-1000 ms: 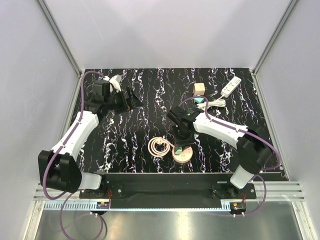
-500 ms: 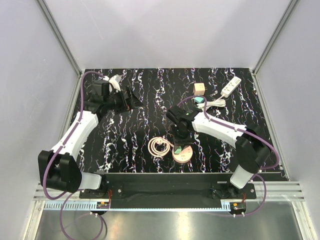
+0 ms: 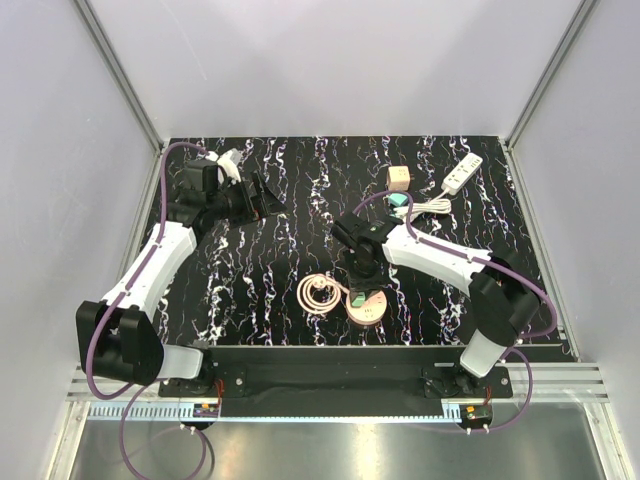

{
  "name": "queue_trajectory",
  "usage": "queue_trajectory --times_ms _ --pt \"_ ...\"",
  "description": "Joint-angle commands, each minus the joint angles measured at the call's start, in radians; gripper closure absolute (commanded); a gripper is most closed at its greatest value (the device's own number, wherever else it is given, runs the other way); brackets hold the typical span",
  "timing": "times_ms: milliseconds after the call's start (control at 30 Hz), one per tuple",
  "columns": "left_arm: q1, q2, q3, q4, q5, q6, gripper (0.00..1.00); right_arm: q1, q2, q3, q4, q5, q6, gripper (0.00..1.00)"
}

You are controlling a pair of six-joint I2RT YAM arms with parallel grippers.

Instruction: Insert the plug

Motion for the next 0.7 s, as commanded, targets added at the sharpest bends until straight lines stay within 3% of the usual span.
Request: queue_trajectory --times_ms 0,667 --pt "0.006 -0.024 -0.005 0.049 0.031 -0.01 0.01 0.008 -0.003 -0.009 -0.027 0.081 0.004 1.0" --pt "0.032 -0.036 -0.017 0.054 -0.009 -0.03 0.01 0.159 0.141 0.043 -0.061 0.204 0.117 1.0"
